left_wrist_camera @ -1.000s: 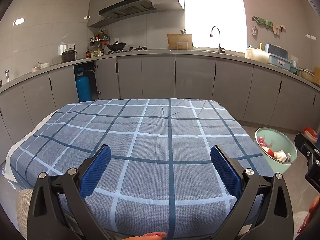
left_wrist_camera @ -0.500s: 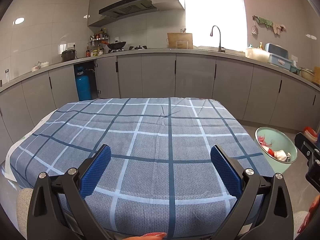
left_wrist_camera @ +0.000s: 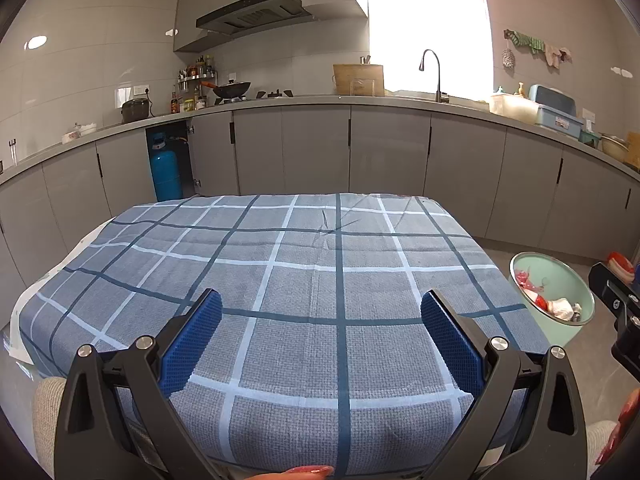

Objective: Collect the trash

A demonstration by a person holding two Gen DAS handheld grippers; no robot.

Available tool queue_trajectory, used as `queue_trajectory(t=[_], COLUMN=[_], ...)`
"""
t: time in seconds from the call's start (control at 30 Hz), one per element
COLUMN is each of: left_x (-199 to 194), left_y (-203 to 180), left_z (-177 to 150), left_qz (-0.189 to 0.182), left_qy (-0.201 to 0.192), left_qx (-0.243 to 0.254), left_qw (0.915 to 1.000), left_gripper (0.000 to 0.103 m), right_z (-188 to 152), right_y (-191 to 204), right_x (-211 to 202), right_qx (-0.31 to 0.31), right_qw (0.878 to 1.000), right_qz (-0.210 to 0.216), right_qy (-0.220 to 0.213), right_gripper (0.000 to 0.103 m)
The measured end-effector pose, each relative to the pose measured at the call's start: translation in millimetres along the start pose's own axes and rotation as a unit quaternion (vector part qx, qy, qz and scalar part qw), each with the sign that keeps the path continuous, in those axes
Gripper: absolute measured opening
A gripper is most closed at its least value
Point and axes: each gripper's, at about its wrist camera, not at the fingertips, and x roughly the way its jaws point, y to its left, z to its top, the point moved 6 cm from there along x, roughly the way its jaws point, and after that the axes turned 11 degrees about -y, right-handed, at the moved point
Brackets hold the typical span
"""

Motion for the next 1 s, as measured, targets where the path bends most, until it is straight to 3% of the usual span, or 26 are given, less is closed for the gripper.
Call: queue_trajectory(t=[1.0], left_x=[1], left_y=[-10], left_z=[-4], left_qz=[-0.016], left_qy=[0.008], left_qx=[0.001], left_qw=[0.9998], left_gripper=[0.098], right_z=[-3], right_y=[-2], right_x=[2], right_qx=[-0.001], right_qw=[1.0], right_qz=[0.001], right_qy=[0.005], right_gripper=[0.099])
